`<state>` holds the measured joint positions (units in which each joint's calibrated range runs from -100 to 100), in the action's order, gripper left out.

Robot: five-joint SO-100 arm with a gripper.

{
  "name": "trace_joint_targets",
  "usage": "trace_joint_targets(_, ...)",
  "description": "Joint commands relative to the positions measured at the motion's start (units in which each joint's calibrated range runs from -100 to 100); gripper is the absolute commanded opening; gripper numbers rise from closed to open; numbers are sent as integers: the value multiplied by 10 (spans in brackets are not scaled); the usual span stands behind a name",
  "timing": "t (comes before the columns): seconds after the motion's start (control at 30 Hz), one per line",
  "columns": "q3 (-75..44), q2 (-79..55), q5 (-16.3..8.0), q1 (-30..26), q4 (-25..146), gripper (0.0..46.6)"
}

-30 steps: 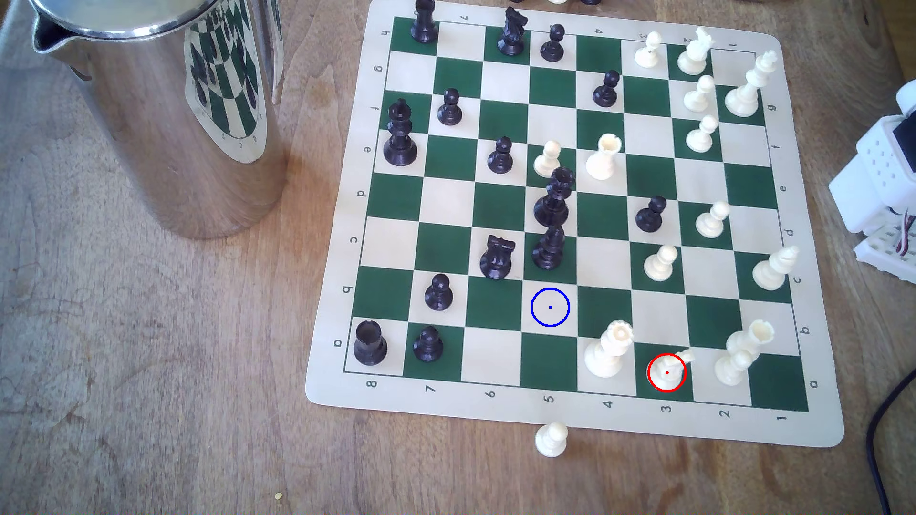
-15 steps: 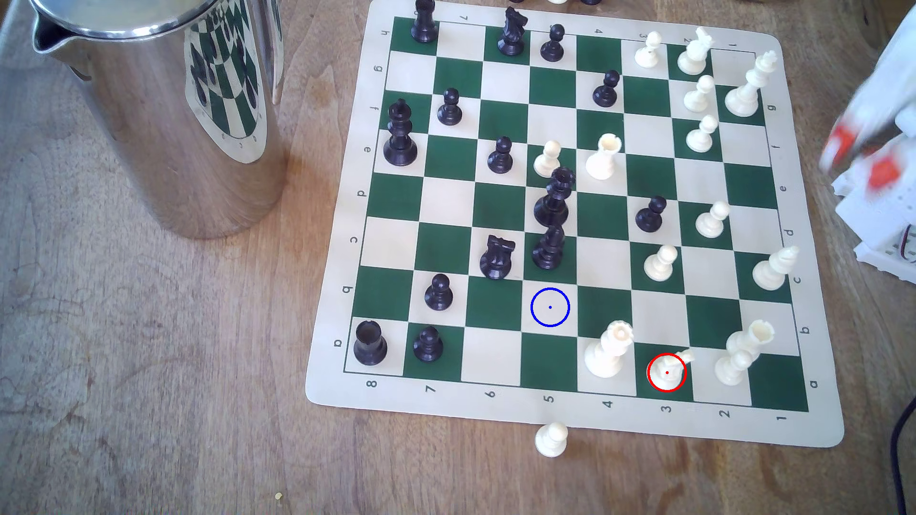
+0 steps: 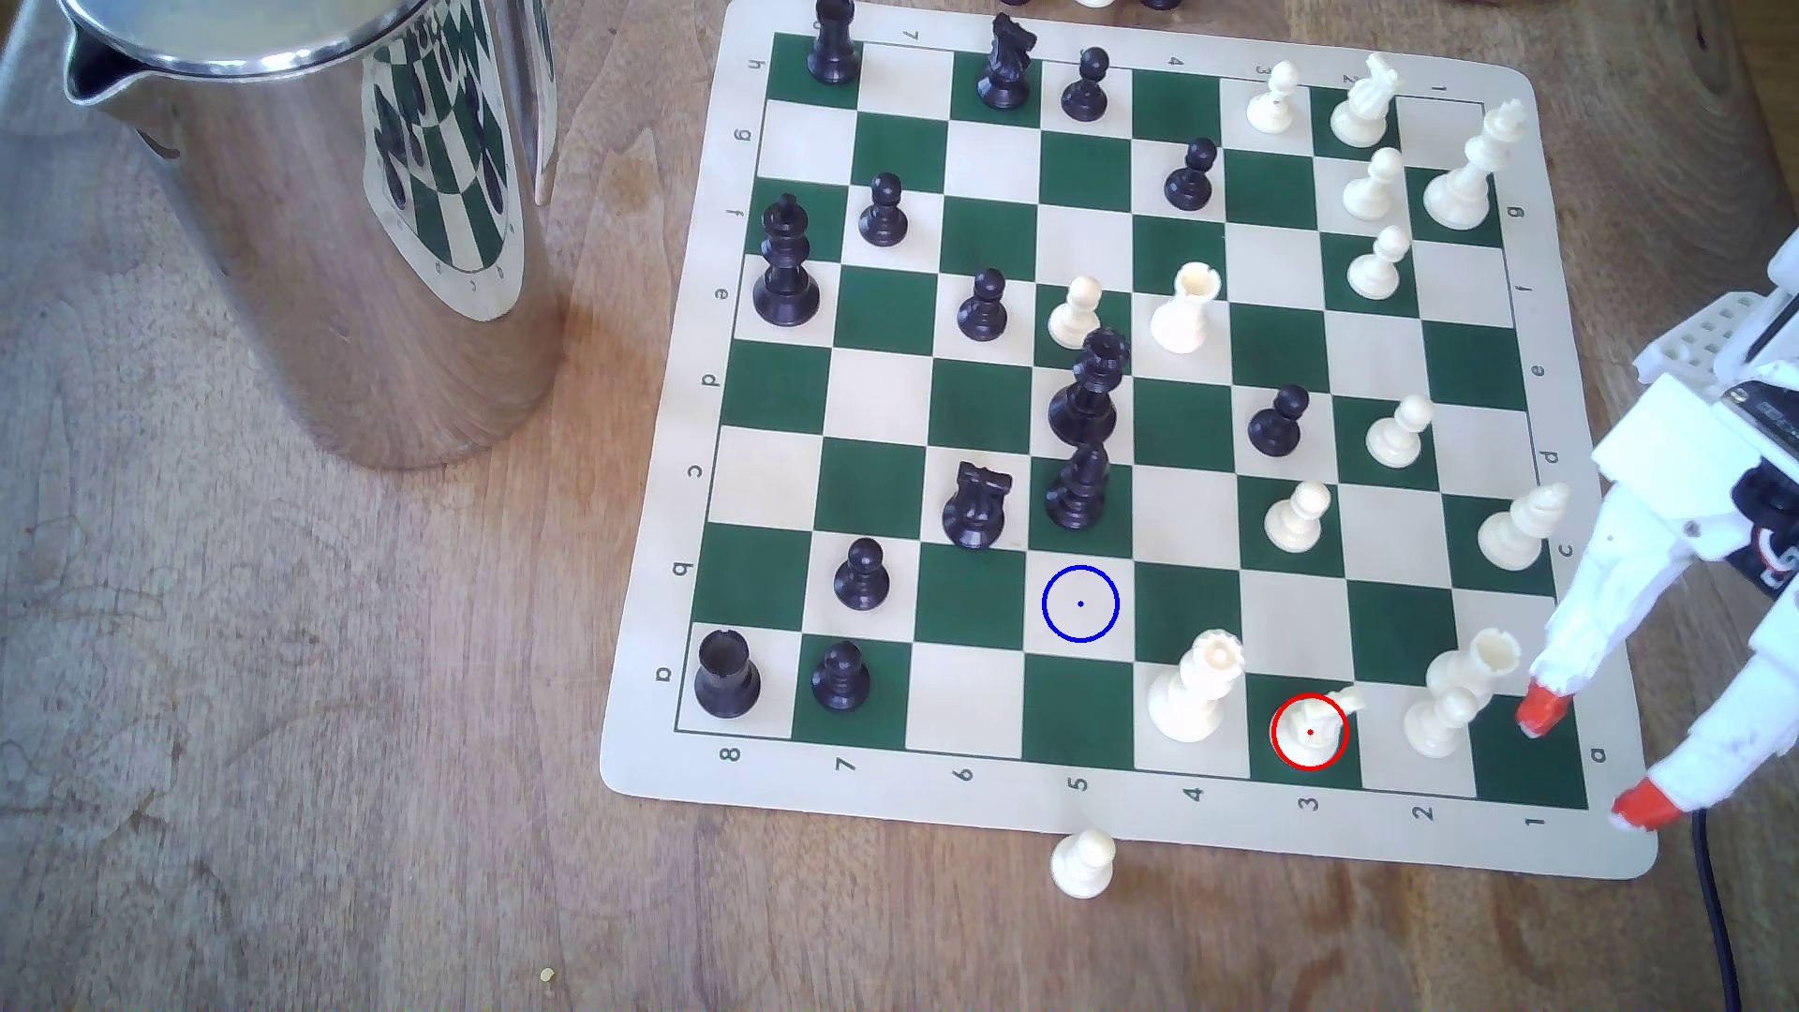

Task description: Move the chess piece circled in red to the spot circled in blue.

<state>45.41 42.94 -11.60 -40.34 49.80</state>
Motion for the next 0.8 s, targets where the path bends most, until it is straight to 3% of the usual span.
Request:
trace_joint_targets(0.0, 16, -12, -4, 13, -48, 173)
trace_joint_targets(0.1, 38, -19, -5, 25, -70, 195)
trace_joint_targets(0.77, 125, 10, 19, 63, -21, 185)
